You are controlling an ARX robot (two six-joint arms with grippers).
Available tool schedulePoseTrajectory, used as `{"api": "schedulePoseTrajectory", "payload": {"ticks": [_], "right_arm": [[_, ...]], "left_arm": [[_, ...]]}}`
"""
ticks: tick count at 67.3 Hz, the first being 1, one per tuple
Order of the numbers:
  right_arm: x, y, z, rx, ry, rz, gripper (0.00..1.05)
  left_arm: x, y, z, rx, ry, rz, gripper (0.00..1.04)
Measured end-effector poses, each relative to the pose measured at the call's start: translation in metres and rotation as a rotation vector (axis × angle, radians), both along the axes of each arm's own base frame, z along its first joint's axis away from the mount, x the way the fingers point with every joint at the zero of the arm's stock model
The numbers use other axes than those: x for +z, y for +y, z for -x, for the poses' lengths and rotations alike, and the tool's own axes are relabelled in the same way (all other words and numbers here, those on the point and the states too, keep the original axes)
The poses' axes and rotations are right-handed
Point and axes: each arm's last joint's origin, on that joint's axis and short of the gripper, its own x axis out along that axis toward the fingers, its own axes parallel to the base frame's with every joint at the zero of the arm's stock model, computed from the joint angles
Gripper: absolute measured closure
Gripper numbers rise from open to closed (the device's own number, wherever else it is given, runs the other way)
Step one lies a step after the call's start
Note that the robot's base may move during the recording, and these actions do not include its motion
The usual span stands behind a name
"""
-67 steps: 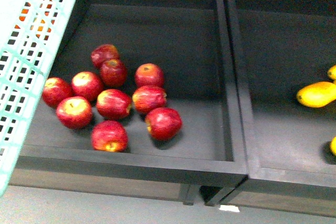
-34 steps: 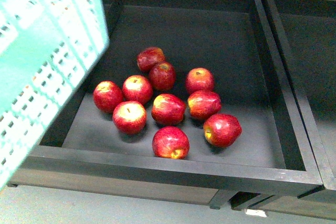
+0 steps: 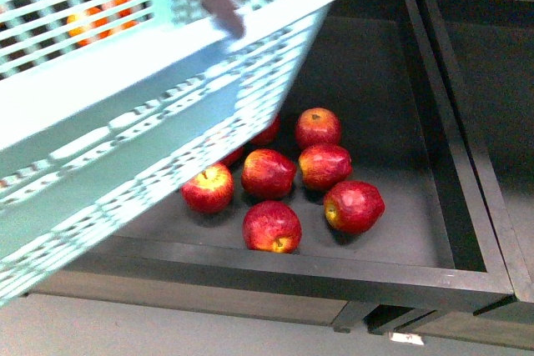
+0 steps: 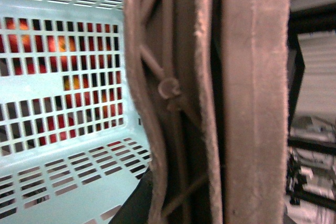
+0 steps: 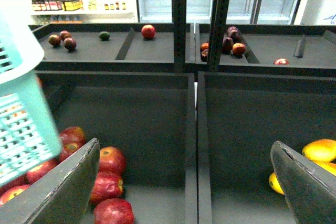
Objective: Pick mango and avocado into basket
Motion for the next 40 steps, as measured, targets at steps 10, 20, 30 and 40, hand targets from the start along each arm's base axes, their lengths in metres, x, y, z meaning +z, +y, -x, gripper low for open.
{"api": "schedulePoseTrajectory", "payload": {"ticks": [10,20,30,40], "right_arm": [[0.000,0.000,0.000,0.000,0.000,0.000,0.09],[0.000,0.000,0.000,0.000,0.000,0.000,0.09],[0.000,0.000,0.000,0.000,0.000,0.000,0.09],[0.000,0.000,0.000,0.000,0.000,0.000,0.09]], "left_arm": [[-0.002,-0.048,0.001,-0.165,0.027,0.000,0.91],[-0.006,-0.062,0.006,-0.220,0.034,-0.011,0.91],[-0.006,-0.059,0.003,-0.198,0.017,-0.033,0.91],[-0.005,-0.058,0.002,-0.198,0.010,-0.040,0.91]]}}
